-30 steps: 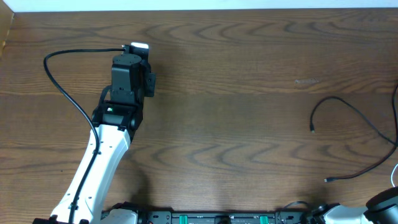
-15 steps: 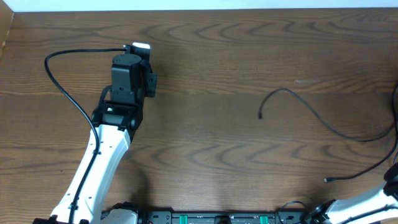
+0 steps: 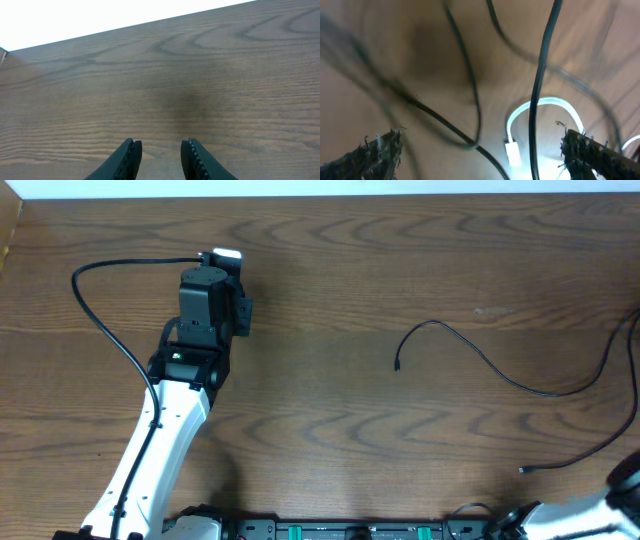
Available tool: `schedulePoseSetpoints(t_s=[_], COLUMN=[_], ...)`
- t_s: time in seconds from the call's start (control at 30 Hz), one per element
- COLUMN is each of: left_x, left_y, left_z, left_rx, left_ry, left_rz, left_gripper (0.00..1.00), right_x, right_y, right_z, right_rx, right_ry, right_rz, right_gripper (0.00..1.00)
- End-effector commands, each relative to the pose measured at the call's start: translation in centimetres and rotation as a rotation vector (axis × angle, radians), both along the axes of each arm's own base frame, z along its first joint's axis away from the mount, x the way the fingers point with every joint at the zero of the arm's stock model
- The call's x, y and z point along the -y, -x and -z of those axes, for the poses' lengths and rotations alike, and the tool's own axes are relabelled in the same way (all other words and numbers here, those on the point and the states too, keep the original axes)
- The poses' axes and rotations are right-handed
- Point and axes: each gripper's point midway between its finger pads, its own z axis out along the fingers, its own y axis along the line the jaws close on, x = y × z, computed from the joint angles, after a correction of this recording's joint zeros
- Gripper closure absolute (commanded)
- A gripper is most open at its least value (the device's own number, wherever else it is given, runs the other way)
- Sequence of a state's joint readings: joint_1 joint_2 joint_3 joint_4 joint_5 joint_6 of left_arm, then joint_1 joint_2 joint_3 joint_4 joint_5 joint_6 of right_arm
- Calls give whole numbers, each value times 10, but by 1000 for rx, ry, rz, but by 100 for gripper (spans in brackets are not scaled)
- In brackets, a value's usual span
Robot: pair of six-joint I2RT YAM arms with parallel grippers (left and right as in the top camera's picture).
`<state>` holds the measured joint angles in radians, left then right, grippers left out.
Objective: Untangle cables
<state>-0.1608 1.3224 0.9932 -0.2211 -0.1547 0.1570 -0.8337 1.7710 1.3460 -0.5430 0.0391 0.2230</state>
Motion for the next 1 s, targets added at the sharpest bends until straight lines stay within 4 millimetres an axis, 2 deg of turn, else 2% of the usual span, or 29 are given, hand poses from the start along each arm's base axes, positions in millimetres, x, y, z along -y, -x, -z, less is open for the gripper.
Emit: schedulePoseSetpoints(t_s=[0.0,0.07,0.13,0.2,0.3,0.37,0.43,0.47,0.6,0.7,0.8,0.9,0.97], left_x=[2,2,2,2,2,2,2,2,2,2,2,2,2], left_y=[-3,-3,-4,-4,-5,-5,-5,-5,-5,-4,-4,-4,-4], left_z=[5,8,9,10,11,11,11,11,11,12,12,12,11], left_rx=[-14,-20,-24,-26,-26,-27,-27,-28,-30,-36,-36,-35,-32], left_ry=[7,6,5,5,4,-2,-2,-8,-26,-27,-27,-27,-26], left_rz=[7,7,7,7,7,12,12,16,29,30,29,30,30], left_gripper=[68,68,68,68,68,68,64,63,62,60,59,58,58], right_x=[-6,-16,-42,-73,-118,-160,-205,-236,-288,-299,-304,-307,-312], right_y=[-5,-8,-22,-38,-53,-63,-66,-65,-71,-75,-61,-56,-52], right_z=[-96,-130,-160,-166,-140,-115,-86,-67,-30,-4,30,47,55], right_rx=[184,262,354,372,280,176,41,-61,-245,-326,-439,-478,-492], right_ry=[162,215,229,209,130,86,59,58,135,147,64,8,-32], right_rz=[-38,-71,-160,-241,-340,-491,-695,-866,-1271,-1416,-1515,-1529,-1550], right_gripper=[1,1,1,1,1,1,1,1,1,1,2,4,1])
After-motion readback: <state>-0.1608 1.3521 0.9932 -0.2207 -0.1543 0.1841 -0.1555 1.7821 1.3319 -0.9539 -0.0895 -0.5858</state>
